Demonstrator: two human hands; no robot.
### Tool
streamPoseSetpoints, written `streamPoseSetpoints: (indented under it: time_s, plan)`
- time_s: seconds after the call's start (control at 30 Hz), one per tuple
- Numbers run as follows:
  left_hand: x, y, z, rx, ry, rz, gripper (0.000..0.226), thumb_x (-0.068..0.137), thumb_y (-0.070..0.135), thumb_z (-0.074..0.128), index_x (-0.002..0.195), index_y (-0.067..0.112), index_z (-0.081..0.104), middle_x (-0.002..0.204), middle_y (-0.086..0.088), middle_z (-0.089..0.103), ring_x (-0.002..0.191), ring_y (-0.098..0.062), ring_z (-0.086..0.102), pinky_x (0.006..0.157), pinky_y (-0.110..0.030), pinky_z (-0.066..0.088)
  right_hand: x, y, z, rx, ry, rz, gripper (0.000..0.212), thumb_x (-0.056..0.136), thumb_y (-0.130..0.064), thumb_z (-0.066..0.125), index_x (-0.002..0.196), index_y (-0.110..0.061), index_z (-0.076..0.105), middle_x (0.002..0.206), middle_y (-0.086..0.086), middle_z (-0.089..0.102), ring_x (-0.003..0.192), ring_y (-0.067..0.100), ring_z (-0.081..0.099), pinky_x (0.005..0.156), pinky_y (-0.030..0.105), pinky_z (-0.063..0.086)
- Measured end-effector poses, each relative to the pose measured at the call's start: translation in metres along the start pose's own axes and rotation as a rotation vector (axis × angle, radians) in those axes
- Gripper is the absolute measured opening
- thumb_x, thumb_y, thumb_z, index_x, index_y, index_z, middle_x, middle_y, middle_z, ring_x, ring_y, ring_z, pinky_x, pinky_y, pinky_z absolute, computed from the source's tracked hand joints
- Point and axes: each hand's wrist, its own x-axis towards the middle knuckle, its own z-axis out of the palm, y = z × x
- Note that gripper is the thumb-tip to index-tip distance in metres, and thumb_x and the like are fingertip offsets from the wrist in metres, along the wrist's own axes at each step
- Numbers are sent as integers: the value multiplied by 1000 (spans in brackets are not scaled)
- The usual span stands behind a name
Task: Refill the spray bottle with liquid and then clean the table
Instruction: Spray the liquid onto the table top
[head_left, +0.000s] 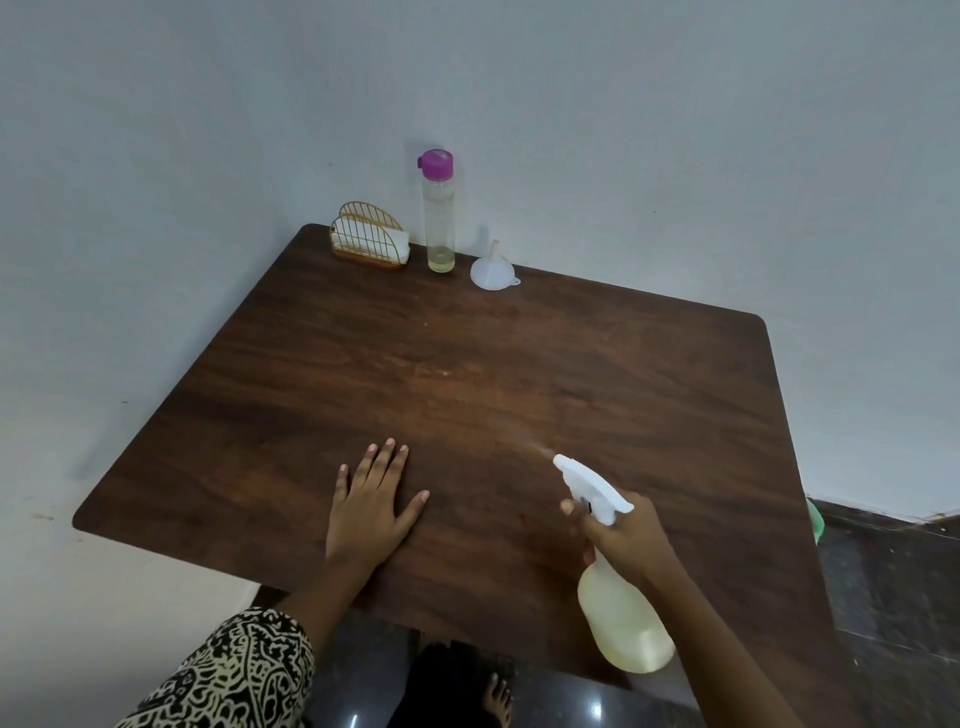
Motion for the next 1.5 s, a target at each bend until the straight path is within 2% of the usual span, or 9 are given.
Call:
streamPoseSetpoints:
  time_s: [0.13,0.33,0.6,0.73,0.9,1.17,1.27,1.37,1.5]
  plan:
    - [0,1,0,-7,8,-3,77,84,68,19,148,26,31,157,5,27,146,-15,19,116,-46,14,0,-2,2,5,-11,-2,7,85,-24,67,81,-19,66,57,-3,67,46,20,63,53,25,52]
    - [0,0,0,-8,7,-2,76,84,67,22,147,25,34,156,4,30,145,-16,22,116,-47,16,-1,-1,3,93,-84,-24,9,89,-19,61,94,-24,68,91,4,71,51,27,66,58,36,56]
    - [-1,1,-2,-20,14,-2,77,84,67,22,147,25,34,155,4,30,145,-16,22,116,-47,15,-3,-1,7,132,80,-25,13,82,-28,69,78,-17,67,55,0,65,42,18,60,51,29,51]
    - [-1,1,-3,-22,14,-3,77,84,67,22,146,24,35,155,4,31,145,-16,23,116,-47,16,-4,0,8,155,103,-43,11,81,-31,68,86,-21,67,59,-3,66,44,17,62,50,23,51]
    - [-2,2,-4,-23,15,-8,78,83,68,21,147,25,34,155,4,31,145,-15,22,116,-47,16,-9,0,6,226,93,-109,16,87,-13,63,98,-23,68,88,-3,73,55,16,66,50,24,52]
    - [-2,2,-4,-55,7,-10,79,83,69,20,148,26,32,156,6,28,146,-14,18,117,-46,13,-14,3,6,222,35,-337,18,84,-21,66,102,-18,68,86,4,70,72,22,68,66,36,57]
    - [-1,1,-5,-62,-4,-12,80,82,70,19,148,26,32,156,6,28,146,-14,17,117,-45,12,-15,-5,8,175,13,-376,41,81,-49,63,108,-18,66,100,-8,70,90,13,67,78,27,53]
    - [0,0,-6,-67,-20,-10,80,82,70,19,147,27,32,156,7,27,146,-13,17,117,-45,11,-13,-9,3,14,-64,-367,44,77,-47,66,118,-33,61,116,-16,62,109,5,57,88,13,41]
    - [2,0,-8,-104,-20,-18,81,80,72,21,146,27,35,155,6,30,146,-14,19,117,-45,11,-17,2,9,-135,137,-259,37,64,-46,80,95,-43,60,89,-13,57,88,4,55,68,17,40]
